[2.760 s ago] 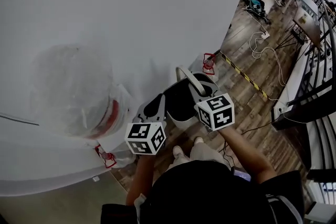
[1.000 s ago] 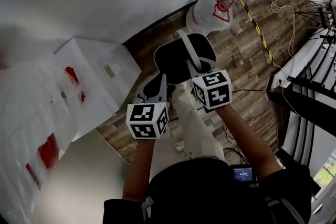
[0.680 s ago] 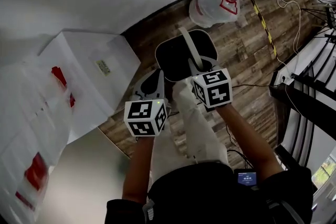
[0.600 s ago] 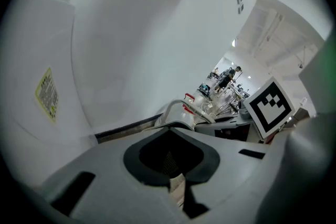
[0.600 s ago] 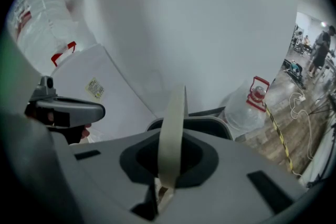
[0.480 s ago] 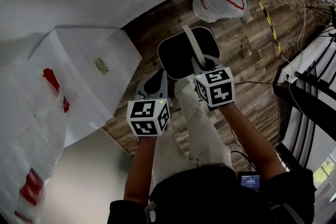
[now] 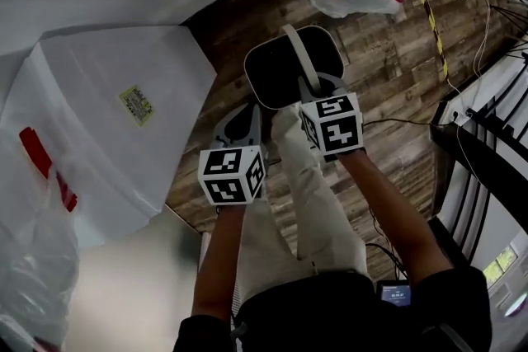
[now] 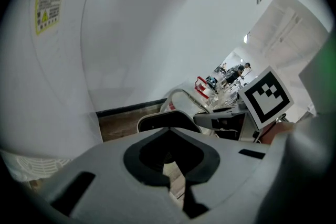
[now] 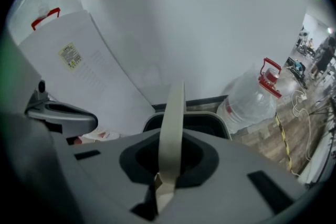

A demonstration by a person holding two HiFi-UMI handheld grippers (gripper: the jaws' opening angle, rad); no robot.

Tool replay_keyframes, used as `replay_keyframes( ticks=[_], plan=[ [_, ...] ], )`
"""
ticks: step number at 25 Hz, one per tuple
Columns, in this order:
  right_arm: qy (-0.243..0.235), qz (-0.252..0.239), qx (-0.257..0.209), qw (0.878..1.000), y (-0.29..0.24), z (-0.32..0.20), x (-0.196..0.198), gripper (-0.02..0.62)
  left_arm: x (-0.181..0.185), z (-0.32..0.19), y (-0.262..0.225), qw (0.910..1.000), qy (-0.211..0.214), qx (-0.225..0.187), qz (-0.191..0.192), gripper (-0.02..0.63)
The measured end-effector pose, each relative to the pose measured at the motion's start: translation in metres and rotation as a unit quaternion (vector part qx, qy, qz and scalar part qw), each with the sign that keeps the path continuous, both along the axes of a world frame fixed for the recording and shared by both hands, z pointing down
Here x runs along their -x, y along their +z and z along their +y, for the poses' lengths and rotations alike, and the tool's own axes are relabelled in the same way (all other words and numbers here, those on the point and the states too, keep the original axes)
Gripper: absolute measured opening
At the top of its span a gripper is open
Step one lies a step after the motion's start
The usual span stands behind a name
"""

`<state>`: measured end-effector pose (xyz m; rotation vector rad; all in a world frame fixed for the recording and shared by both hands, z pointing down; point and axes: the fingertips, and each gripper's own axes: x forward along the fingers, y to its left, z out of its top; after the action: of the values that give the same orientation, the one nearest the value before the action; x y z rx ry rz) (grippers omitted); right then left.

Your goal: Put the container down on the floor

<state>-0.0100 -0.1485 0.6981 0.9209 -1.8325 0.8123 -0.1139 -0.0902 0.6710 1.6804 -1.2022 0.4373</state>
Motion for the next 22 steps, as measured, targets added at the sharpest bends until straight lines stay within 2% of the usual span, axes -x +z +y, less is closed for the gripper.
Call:
replay_keyframes(
  ticks=[5, 12, 22],
  plan=[
    [0.011, 0.012, 0.01, 1.0, 0.038, -0.002, 0.002, 0.032, 0.004, 0.005, 0.036, 0.9998, -0.005, 0.018, 0.003, 0.014],
    [-0.015, 0.045, 0.036, 0.998, 0.082, -0.005, 0.01, 0.032, 0.014, 0.004, 0.077, 0.9985, -0.021, 0.05, 0.008, 0.014],
    [-0.038, 0.062, 0.047, 0.996, 0.128, -0.021, 0.025, 0.032, 0.011, 0.008, 0.138, 0.9949, -0.015, 0.1, 0.009, 0.014]
  ],
)
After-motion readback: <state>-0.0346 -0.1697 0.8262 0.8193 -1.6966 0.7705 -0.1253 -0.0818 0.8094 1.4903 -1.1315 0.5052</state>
